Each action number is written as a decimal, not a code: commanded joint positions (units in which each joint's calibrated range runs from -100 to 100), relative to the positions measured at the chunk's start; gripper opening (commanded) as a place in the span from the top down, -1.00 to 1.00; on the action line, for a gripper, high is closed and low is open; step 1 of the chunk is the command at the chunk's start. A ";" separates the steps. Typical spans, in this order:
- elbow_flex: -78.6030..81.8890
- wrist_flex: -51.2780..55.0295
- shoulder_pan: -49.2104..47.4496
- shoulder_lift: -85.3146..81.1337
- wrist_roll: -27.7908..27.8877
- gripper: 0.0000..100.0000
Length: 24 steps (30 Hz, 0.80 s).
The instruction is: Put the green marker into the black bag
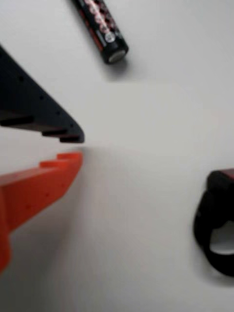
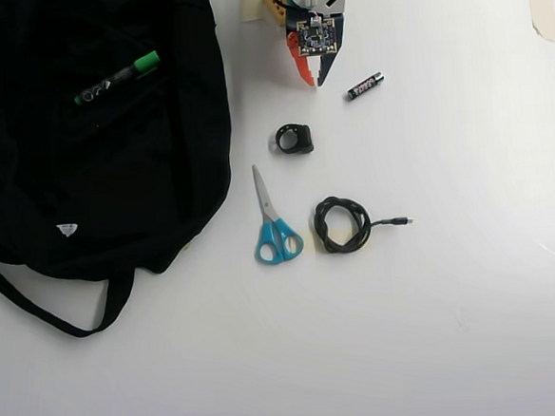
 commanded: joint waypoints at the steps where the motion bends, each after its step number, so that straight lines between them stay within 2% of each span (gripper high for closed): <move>1: 1.28 -0.44 0.31 0.16 0.25 0.96; 24: -2.58 0.08 0.39 1.33 -0.17 0.96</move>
